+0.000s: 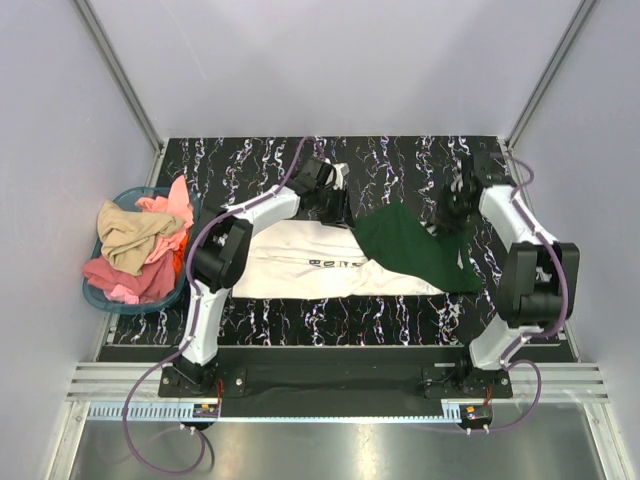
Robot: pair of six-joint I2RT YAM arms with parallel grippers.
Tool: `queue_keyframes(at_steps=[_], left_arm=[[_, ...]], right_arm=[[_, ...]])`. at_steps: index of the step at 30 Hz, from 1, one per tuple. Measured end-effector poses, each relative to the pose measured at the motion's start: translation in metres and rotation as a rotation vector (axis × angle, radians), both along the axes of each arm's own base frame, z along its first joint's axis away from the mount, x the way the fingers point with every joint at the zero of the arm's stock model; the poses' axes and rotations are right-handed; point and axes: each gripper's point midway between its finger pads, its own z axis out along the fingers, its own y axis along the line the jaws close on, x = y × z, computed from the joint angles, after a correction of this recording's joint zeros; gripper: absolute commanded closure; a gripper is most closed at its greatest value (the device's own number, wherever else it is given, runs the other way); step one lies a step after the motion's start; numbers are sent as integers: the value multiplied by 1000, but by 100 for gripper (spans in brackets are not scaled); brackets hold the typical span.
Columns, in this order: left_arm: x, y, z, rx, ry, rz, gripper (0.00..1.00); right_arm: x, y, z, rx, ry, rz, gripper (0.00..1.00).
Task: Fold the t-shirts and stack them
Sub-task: Fold the tshirt
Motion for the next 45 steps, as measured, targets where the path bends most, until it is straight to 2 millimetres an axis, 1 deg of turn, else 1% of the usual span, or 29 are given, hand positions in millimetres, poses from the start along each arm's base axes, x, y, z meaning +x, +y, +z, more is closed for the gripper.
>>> queue_keyframes(at_steps=[1, 3, 5, 7, 10, 12, 15, 17, 19, 23, 26, 28, 31, 32, 34, 35, 36, 37, 38, 40, 41, 42, 43, 45], left_arm=[[2, -1, -2, 2, -2, -2, 64], [5, -1, -8, 10, -4, -4, 64], [7, 0, -15, 30, -3, 5, 63], [8, 4, -23, 56, 2, 18, 63], [11, 9, -32, 92, 8, 36, 63], [15, 10, -36, 107, 3, 47, 62], [18, 9, -37, 113, 2, 51, 62], [22, 7, -36, 109, -4, 51, 62], [24, 5, -37, 107, -5, 51, 62], [27, 4, -37, 100, -7, 49, 62], [29, 2, -37, 96, -9, 48, 62], [31, 1, -37, 91, -8, 47, 63], [32, -1, -37, 81, -6, 40, 64], [33, -1, -37, 76, -4, 38, 66], [32, -3, -38, 68, -2, 31, 67], [32, -3, -37, 65, -1, 29, 72], [32, -3, -37, 61, 1, 28, 75], [32, -3, -38, 59, 4, 27, 80], [32, -3, -37, 54, 5, 24, 90], [32, -5, -38, 46, 6, 17, 97], [31, -5, -38, 42, 7, 13, 100], [31, -6, -38, 39, 9, 12, 100], [31, -6, -37, 35, 9, 9, 100], [30, -7, -37, 30, 11, 5, 100]], right_arm=[[18, 3, 12, 16, -55, 29, 62], [58, 11, 29, 50, -160, 96, 61], [85, 18, 30, 80, -204, 147, 60], [111, 25, 18, 113, -219, 191, 60], [145, 35, -10, 175, -210, 242, 59], [158, 40, -33, 203, -195, 267, 59], [165, 42, -58, 218, -166, 290, 59], [168, 42, -65, 216, -161, 299, 59], [172, 41, -65, 209, -173, 314, 59], [183, 43, -54, 210, -224, 347, 60], [190, 44, -50, 214, -251, 367, 60], [192, 46, -53, 223, -253, 376, 60], [191, 46, -64, 228, -236, 380, 61], [190, 48, -67, 240, -227, 380, 61], [190, 49, -67, 252, -230, 386, 63], [190, 49, -67, 251, -231, 388, 64], [190, 49, -67, 250, -231, 390, 66], [190, 49, -68, 253, -231, 391, 73], [191, 49, -69, 250, -233, 395, 78], [190, 49, -71, 249, -231, 400, 87], [190, 49, -72, 250, -229, 401, 95], [190, 48, -72, 247, -230, 405, 98], [189, 48, -72, 248, -230, 407, 100], [190, 48, -72, 245, -233, 412, 100]])
